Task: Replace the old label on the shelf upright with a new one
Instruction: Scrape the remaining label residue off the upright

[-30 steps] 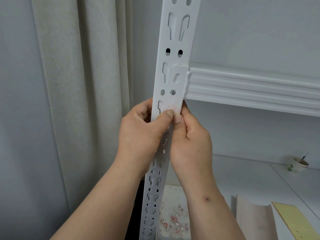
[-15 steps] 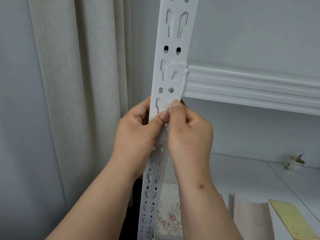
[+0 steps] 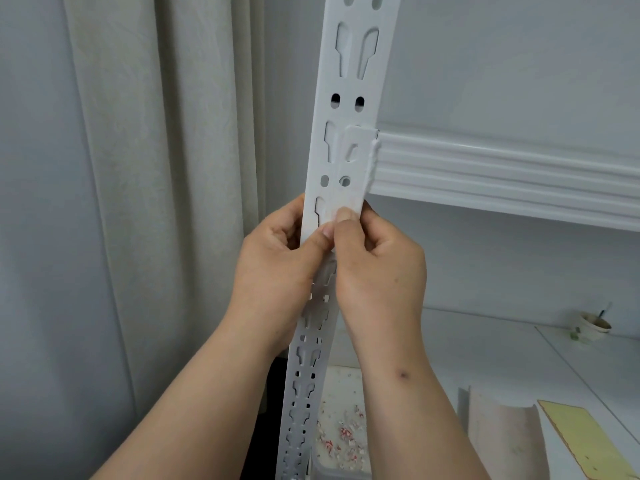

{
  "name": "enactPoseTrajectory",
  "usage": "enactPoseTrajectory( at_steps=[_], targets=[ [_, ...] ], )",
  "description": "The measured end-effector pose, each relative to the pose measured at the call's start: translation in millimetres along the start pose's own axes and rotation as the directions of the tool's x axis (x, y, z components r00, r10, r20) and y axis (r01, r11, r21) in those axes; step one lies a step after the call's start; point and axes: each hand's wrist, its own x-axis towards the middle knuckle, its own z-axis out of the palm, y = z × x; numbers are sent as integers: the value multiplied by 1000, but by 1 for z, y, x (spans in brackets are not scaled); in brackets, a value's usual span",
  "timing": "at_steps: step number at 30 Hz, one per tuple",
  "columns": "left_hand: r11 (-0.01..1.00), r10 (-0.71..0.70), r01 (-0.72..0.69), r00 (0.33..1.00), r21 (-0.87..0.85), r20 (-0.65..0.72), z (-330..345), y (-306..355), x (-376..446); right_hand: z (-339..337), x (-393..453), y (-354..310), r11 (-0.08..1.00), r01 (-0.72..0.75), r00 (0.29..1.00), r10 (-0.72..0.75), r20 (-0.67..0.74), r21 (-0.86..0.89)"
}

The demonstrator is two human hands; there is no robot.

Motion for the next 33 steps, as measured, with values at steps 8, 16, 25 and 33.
enactPoseTrajectory(
  at_steps=[8, 16, 25, 33],
  targets=[
    [1000, -8, 8, 1000, -3, 14, -2, 1, 1, 1, 1, -2, 1000, -2, 1000, 2, -23, -16],
    [1000, -4, 5, 999, -31, 32, -2, -1, 0, -5, 2, 0, 1000, 7, 1000, -7, 28, -13],
    [1000, -21, 22, 999, -17, 30, -3, -1, 0, 1, 6, 0, 998, 25, 1000, -25, -2, -63],
    [1000, -11, 11, 1000, -9, 20, -3, -3, 1, -6, 2, 0, 1000, 8, 1000, -8, 30, 4]
  ],
)
